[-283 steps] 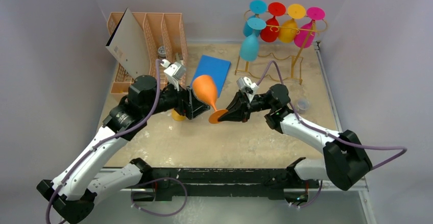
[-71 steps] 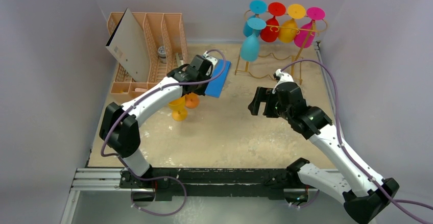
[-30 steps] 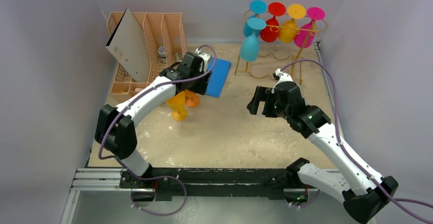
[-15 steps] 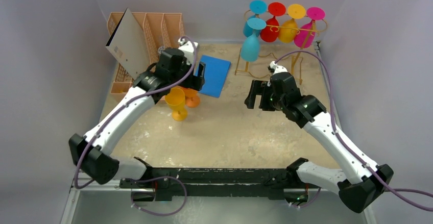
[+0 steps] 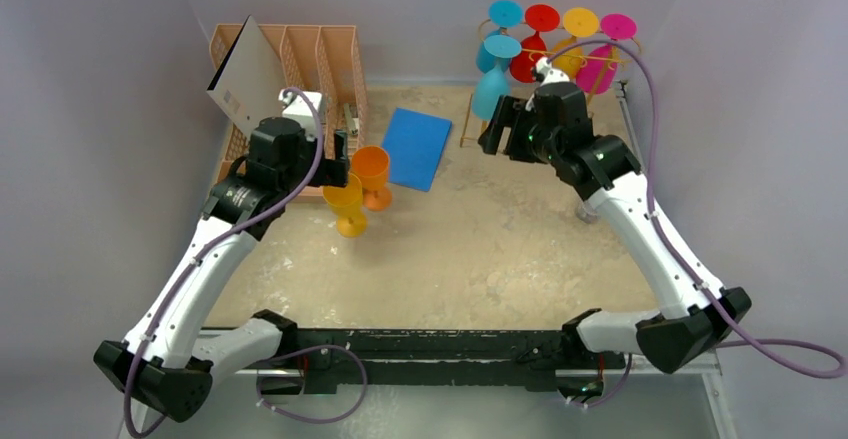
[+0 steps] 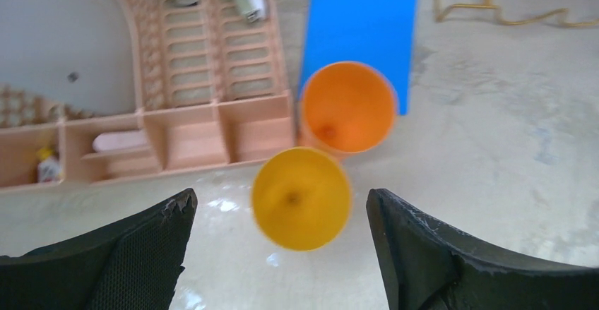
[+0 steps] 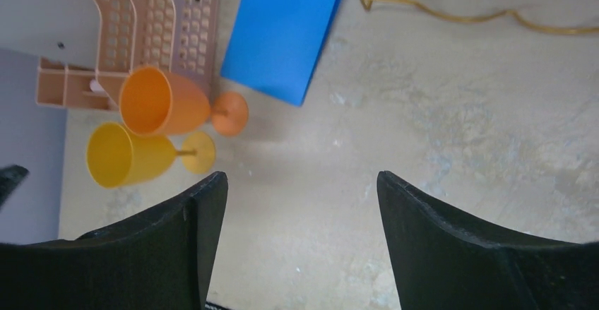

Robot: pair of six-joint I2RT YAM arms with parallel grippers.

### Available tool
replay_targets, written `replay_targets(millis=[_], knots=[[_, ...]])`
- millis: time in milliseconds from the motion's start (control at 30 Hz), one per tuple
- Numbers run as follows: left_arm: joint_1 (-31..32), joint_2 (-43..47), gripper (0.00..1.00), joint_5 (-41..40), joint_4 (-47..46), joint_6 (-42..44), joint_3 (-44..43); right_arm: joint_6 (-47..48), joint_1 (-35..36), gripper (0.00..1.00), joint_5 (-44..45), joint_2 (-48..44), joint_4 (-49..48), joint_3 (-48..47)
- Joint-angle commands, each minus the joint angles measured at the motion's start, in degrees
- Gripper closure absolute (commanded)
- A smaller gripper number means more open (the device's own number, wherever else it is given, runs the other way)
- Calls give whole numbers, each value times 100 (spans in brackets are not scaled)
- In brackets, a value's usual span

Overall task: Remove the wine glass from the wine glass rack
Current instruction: Pick up the wine glass from the wine rack.

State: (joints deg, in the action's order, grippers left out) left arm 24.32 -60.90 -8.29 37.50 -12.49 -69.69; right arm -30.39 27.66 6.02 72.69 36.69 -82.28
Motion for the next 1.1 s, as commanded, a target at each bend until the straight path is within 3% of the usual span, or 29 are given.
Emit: replay_targets(millis=[0, 267, 367, 633, 700, 1067], knots=[[-631, 230, 10, -236, 73, -40, 262, 4, -334, 21, -15, 407, -17, -982], [-1898, 524, 5, 492, 252, 22, 650, -31, -883, 26, -135, 1288, 214, -2508], [-1950, 713, 2, 551, 96, -105, 937, -76, -901, 32, -138, 1521, -93, -2707], [-1991, 809, 2, 124, 62, -350, 1350, -120, -911, 33, 426, 2224, -138, -3621], [-1992, 915, 1, 158, 18, -376, 1347, -66, -926, 38, 510, 2461, -65, -3859], [-1991, 1378, 0, 720, 216, -494, 1340, -167, -1119, 41, 484, 3031, 139, -4417]])
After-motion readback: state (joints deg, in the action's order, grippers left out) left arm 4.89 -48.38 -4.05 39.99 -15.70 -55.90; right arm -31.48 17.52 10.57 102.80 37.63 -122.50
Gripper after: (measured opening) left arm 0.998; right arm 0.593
